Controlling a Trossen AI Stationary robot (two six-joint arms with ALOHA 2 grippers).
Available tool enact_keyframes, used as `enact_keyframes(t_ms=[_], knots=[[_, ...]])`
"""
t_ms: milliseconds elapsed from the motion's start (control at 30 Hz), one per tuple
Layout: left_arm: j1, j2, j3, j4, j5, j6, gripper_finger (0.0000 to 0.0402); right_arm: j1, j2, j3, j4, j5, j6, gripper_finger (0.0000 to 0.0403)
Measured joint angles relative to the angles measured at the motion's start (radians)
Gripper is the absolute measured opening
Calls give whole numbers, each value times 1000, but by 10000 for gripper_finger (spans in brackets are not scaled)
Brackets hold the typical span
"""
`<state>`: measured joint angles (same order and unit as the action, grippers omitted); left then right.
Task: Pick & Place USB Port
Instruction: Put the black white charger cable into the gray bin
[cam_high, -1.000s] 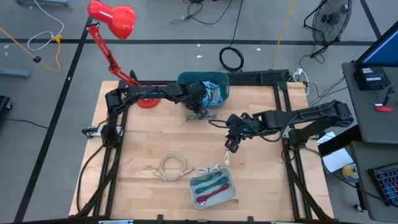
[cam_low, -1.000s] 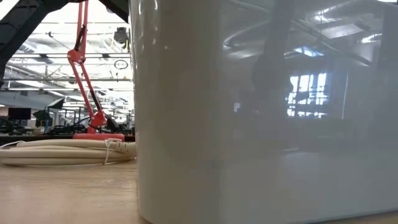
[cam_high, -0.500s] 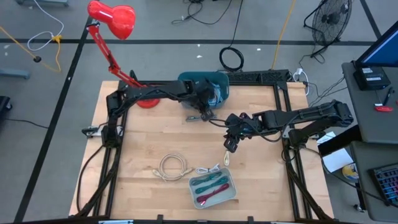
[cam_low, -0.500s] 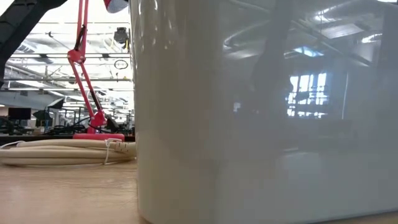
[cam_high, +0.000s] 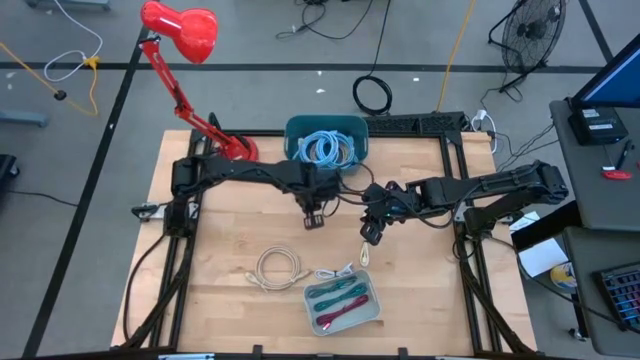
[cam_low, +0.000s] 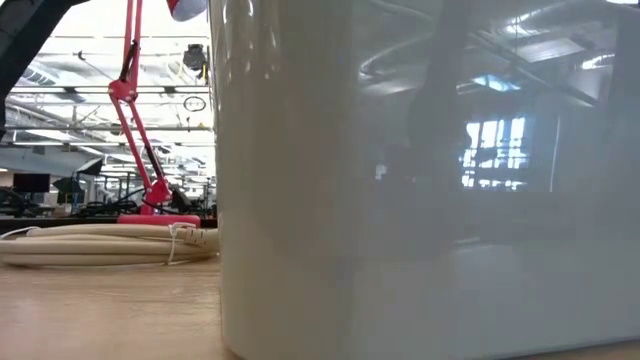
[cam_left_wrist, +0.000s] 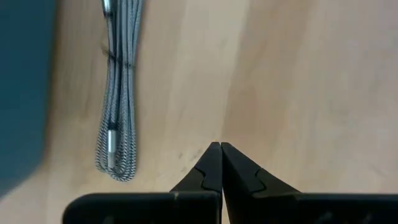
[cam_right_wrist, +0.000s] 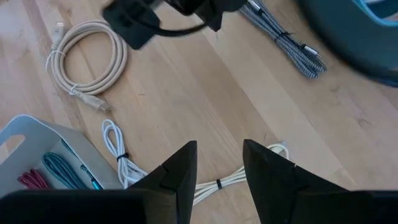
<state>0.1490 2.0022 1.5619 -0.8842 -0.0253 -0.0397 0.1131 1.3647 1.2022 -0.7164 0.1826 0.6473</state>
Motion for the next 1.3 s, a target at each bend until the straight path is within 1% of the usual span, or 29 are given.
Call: enact_keyframes(t_ms=[67,167,233,300,333,467,533,633,767,867,933,1000,1167,1300], knots=[[0,0,-52,56,-22,-33,0,4,0,0,-7,0,12,121],[1,-31,-122,189,-59,-74,0,14,0,0,-19,0,21,121],[4,-61,-159,261,-89,-74,0,22,0,-6,-10,0,26,121],[5,-64,-174,293,-107,-47,0,27,0,-20,-9,-1,43,121],[10,-64,-176,291,-100,-32,0,27,0,-28,-10,-3,48,121],[35,-65,-174,289,-14,-6,2,26,0,-48,-6,-3,74,121],[44,-64,-175,284,-2,-1,8,26,0,-52,-10,-5,75,121],[49,-64,-176,278,-3,12,32,26,0,-53,-3,-5,74,121],[54,-64,-176,252,-5,52,77,26,0,-53,6,-5,74,121],[54,-64,-176,250,-31,96,106,26,0,-53,7,-5,74,121],[58,-64,-176,249,-44,106,117,26,0,-53,7,-5,74,121],[66,-64,-176,249,-45,107,122,26,0,-53,7,-4,74,121],[104,-55,-176,250,-44,107,122,26,0,-53,8,-3,86,121],[137,-49,-174,254,12,102,122,26,0,-53,9,-2,93,121]])
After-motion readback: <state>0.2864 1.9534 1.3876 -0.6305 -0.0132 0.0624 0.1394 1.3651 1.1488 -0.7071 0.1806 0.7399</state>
